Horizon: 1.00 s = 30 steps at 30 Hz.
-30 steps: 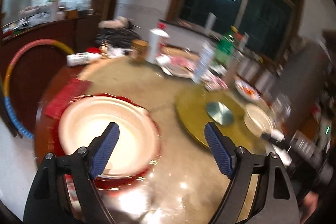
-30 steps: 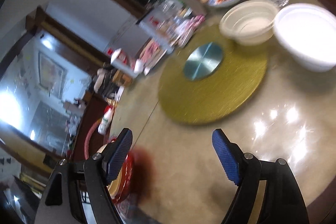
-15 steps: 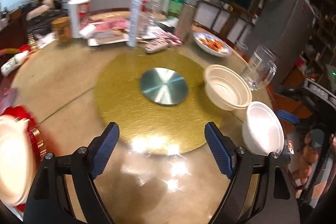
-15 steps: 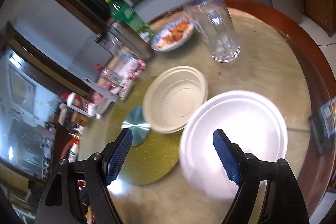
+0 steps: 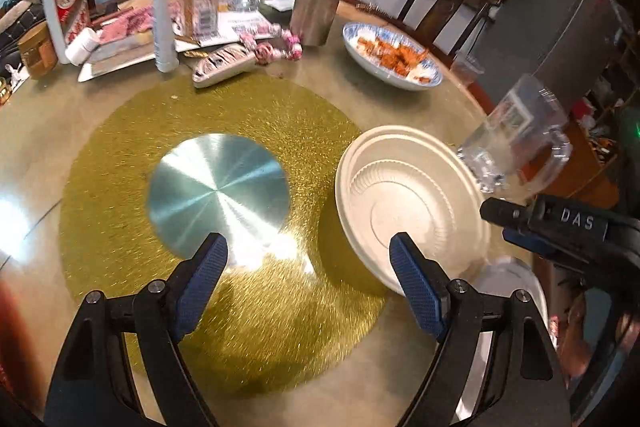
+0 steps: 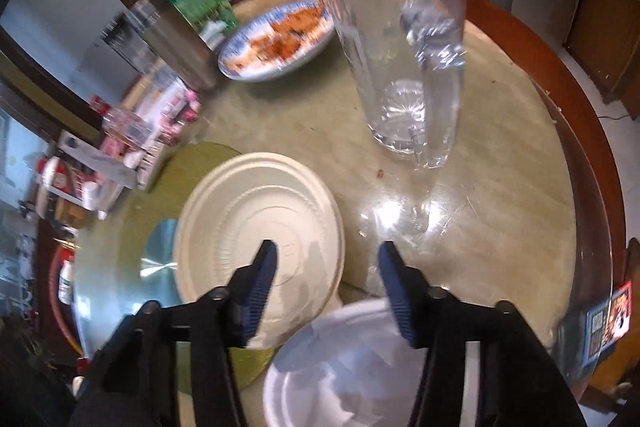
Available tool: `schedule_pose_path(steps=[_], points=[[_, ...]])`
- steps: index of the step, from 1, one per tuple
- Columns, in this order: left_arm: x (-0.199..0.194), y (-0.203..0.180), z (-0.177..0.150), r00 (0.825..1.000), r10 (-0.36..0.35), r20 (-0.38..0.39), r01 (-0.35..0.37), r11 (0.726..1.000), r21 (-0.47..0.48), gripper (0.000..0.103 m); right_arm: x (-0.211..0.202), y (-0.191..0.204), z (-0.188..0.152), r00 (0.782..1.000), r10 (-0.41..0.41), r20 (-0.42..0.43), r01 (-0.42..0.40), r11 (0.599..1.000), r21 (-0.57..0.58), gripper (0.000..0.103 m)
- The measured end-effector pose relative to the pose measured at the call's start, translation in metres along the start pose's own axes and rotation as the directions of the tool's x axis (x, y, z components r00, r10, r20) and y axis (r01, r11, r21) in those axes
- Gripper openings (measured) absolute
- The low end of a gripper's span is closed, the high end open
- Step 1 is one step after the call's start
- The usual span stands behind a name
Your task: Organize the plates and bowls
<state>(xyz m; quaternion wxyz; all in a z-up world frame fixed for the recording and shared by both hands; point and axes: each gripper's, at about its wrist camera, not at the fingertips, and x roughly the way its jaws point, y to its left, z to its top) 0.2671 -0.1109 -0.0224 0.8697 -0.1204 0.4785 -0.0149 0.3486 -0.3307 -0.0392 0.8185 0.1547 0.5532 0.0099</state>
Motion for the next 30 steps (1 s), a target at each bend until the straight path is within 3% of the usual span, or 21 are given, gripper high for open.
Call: schedule_pose_path(steps=[3, 5, 6, 7, 8, 9, 18, 30], points=[[0.019, -0.004, 0.003, 0.999, 0.011, -0.043, -0.011, 1.0, -0.01, 0.084, 0.015, 0.002, 0.004, 0.999, -0.013, -0.031, 0.013, 1.0, 0.0, 0.042], [0.025, -0.007, 0.003, 0.998, 0.045, -0.036, -0.045, 0.999, 0.014, 0.078, 0.021, 0.007, 0.003, 0.998, -0.031, -0.046, 0.031, 0.999, -0.018, 0.027], [0.027, -0.009, 0.003, 0.997, 0.064, -0.035, -0.063, 0.998, 0.031, 0.067, 0.024, 0.008, 0.001, 0.998, -0.046, -0.051, 0.045, 0.999, -0.027, 0.019], [0.028, -0.01, 0.002, 0.998, 0.042, -0.037, -0.041, 0.998, 0.05, 0.042, 0.025, 0.01, 0.0, 0.997, -0.046, -0.056, 0.044, 0.998, -0.035, 0.012], [0.028, -0.011, 0.002, 0.999, 0.004, -0.049, -0.001, 0.998, 0.065, 0.021, 0.025, 0.012, -0.003, 0.998, -0.033, -0.059, 0.031, 0.999, -0.039, 0.01], [0.024, -0.014, 0.0, 0.998, 0.0, -0.059, 0.005, 0.996, 0.086, 0.016, 0.023, 0.015, -0.007, 0.998, -0.018, -0.064, 0.015, 0.999, -0.046, 0.01], [-0.017, 0.012, -0.02, 0.999, 0.053, -0.012, -0.051, 0.994, 0.101, 0.016, -0.014, 0.046, -0.053, 0.999, 0.032, -0.004, -0.032, 0.994, -0.102, 0.01], [-0.077, 0.043, -0.08, 0.997, 0.069, 0.017, -0.071, 0.984, 0.164, 0.016, -0.062, 0.063, -0.155, 0.997, 0.062, 0.048, -0.055, 0.989, -0.136, 0.011]])
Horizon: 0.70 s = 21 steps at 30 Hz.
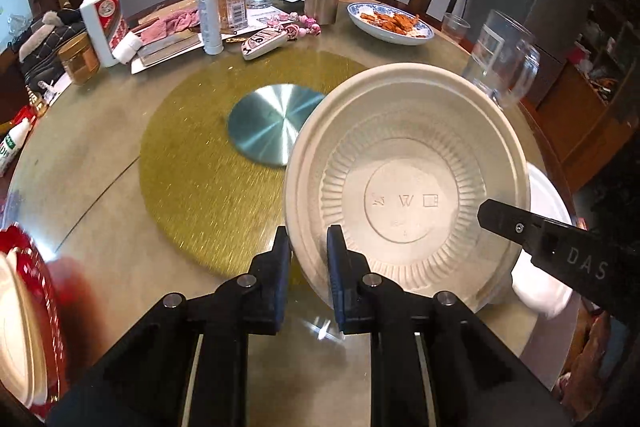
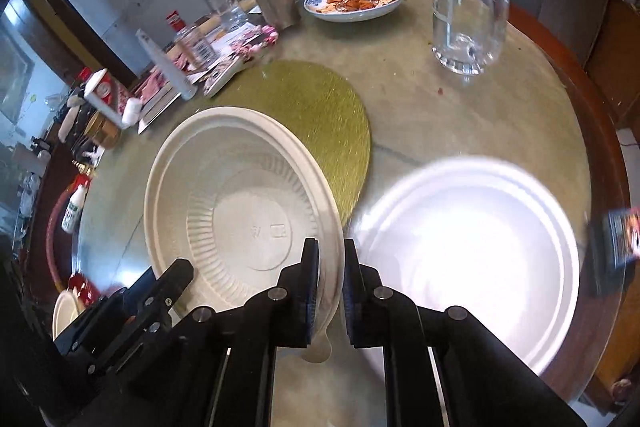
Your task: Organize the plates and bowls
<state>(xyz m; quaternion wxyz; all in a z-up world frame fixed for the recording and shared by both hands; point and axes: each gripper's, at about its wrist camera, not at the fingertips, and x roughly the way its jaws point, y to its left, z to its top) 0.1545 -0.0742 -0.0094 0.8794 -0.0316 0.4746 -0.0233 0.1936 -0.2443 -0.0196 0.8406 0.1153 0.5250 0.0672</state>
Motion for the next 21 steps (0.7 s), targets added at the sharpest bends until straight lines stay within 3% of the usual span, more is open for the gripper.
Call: schedule_pose_path(steps=[9, 21], points=[[-0.019, 0.015, -0.048, 1.0, -0.014, -0.003, 0.014, 1.0, 0.017, 0.016, -0.02, 0.005, -0.067, 1.0, 0.025, 0.012, -0.025, 0.999, 0.022, 0.011], [-0.033, 0.024, -0.091, 1.0, -0.016, 0.002, 0.016, 1.0, 0.024, 0.015, -0.03, 0.011, -0.117, 0.998, 0.061, 0.022, -0.061, 0.998, 0.031, 0.011]])
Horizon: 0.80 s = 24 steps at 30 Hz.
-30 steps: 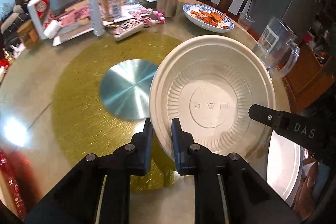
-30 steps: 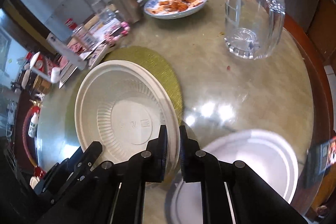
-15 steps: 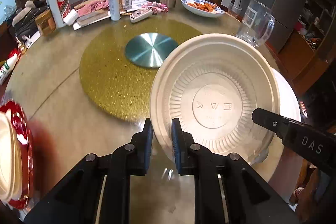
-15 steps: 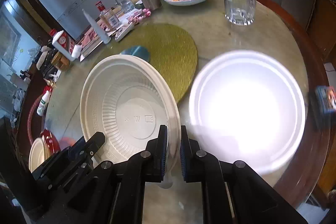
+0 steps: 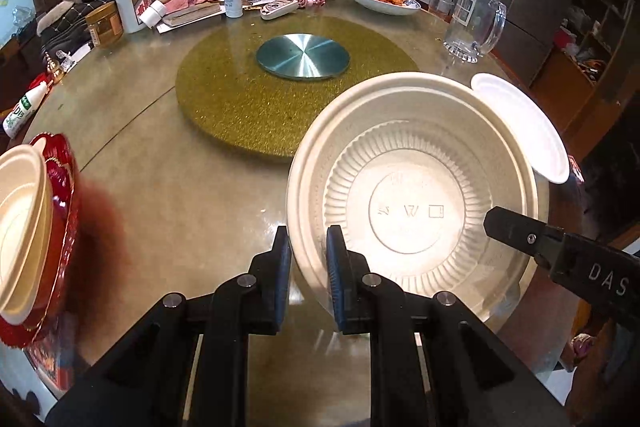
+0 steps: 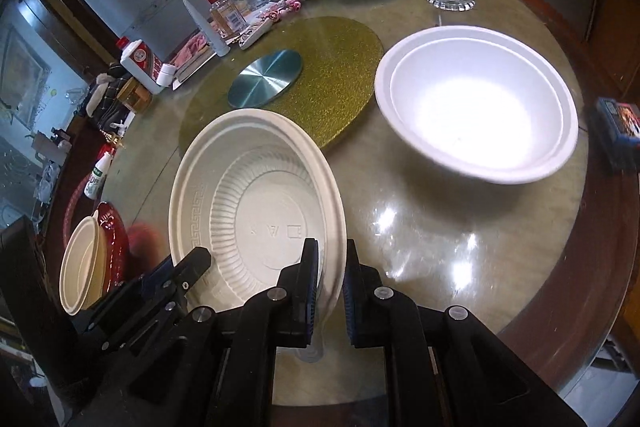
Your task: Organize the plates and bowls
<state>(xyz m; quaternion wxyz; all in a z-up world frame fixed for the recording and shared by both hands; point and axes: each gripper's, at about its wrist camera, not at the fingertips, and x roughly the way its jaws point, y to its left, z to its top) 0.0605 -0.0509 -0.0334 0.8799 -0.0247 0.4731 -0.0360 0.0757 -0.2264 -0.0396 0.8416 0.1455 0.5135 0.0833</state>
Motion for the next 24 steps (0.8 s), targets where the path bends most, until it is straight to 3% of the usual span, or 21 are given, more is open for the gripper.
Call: schedule_pose_path(steps=[24], points=[[-0.019, 0.022, -0.021, 1.0, -0.006, 0.024, 0.006, 1.0, -0.029, 0.015, -0.009, 0.019, -0.029, 0.998, 0.031, 0.059, -0.029, 0.999, -0.025, 0.011]])
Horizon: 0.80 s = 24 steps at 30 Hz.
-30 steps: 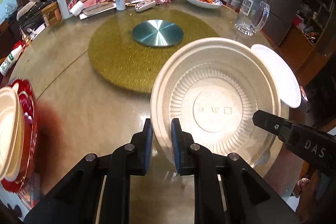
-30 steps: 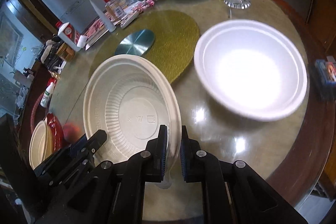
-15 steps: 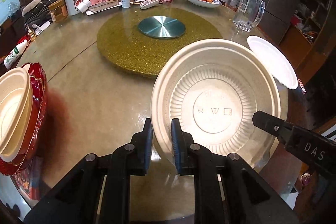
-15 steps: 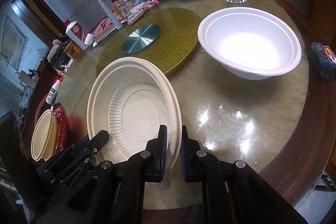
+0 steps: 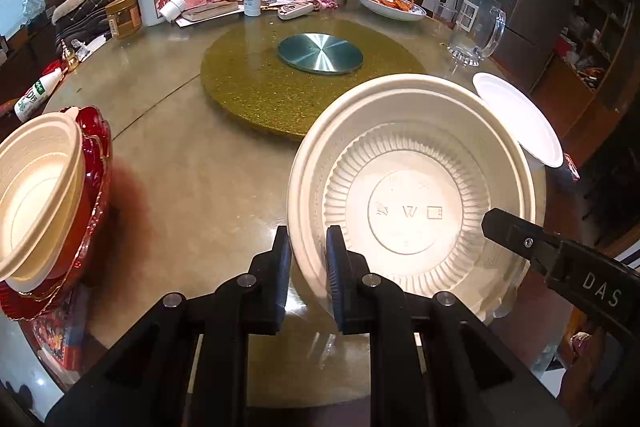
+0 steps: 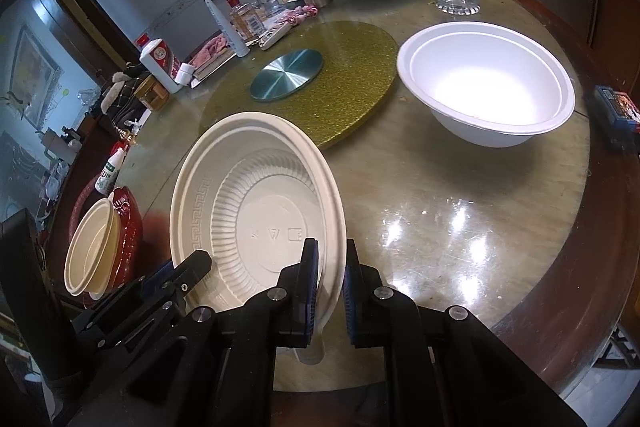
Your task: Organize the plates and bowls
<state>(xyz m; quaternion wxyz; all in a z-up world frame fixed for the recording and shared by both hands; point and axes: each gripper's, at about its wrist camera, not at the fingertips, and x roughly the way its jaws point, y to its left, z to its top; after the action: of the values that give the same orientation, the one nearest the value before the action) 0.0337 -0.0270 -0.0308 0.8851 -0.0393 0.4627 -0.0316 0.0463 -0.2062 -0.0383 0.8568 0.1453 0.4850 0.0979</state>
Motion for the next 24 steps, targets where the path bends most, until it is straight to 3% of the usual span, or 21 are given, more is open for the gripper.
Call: schedule_pose_path(steps=[24], points=[[-0.033, 0.04, 0.0, 0.998, 0.02, 0.067, -0.015, 0.997, -0.08, 0.015, -0.012, 0.052, 0.005, 0.998, 0.055, 0.034, -0.051, 0.994, -0.102, 0.011]])
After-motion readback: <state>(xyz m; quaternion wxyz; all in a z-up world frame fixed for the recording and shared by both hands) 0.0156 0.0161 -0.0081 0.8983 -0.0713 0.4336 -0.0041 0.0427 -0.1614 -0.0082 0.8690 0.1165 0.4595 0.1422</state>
